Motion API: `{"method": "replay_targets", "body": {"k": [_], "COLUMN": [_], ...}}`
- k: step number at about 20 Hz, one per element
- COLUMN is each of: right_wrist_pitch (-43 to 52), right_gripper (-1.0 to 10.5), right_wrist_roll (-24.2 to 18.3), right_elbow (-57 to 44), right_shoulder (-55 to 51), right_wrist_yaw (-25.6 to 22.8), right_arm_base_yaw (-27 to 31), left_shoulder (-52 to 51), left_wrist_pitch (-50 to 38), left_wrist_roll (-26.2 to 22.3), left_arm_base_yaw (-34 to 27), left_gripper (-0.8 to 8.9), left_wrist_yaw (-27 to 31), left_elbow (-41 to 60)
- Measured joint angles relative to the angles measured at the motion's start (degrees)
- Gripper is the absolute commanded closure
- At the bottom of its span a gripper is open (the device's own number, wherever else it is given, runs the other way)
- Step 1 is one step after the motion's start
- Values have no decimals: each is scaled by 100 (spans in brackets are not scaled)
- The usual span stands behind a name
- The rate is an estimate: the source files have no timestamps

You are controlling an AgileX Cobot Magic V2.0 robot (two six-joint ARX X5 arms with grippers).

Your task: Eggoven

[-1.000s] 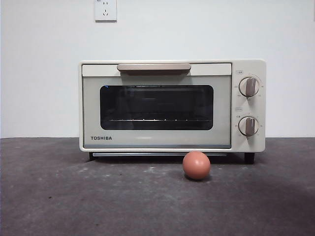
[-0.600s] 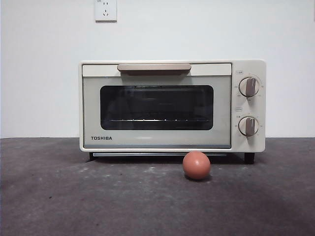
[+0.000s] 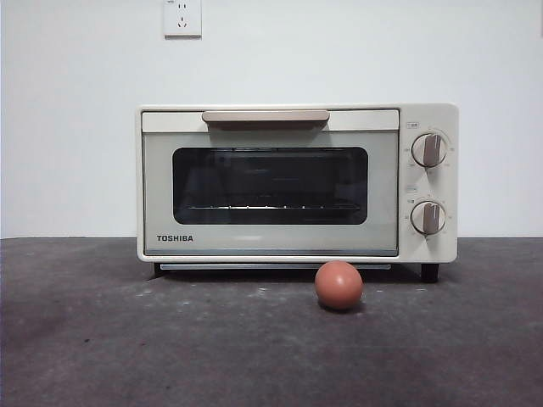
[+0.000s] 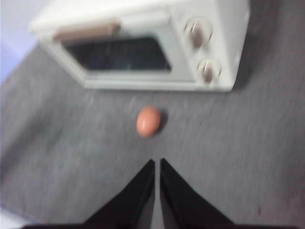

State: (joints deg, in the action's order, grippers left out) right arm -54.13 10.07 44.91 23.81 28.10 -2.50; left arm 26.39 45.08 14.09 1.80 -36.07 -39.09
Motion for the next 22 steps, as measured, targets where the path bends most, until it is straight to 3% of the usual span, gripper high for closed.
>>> {"method": "replay_targets", "body": {"k": [4, 8, 14, 22], "right_wrist_pitch": [-706, -800, -774, -649], "right_gripper": [944, 932, 581, 580], "right_wrist_roll": [-413, -577, -575, -350], "right_elbow": [313, 319, 319, 319], "right_shoulder": [302, 361, 361, 715], "right_wrist_yaw": [26, 26, 26, 118], "right_arm_base_yaw": [-186, -293, -313, -313], "left_shoulder": [170, 201, 210, 210], "left_wrist_pitch": [411, 490, 487, 376], "left_wrist_roll": [-299, -426, -457, -457], "left_arm_base_yaw": [208, 356, 402, 402], "left_gripper": [808, 808, 808, 808], "left_wrist_yaw": [-13, -13, -13, -13], "left_elbow": [-249, -262, -262, -262]}}
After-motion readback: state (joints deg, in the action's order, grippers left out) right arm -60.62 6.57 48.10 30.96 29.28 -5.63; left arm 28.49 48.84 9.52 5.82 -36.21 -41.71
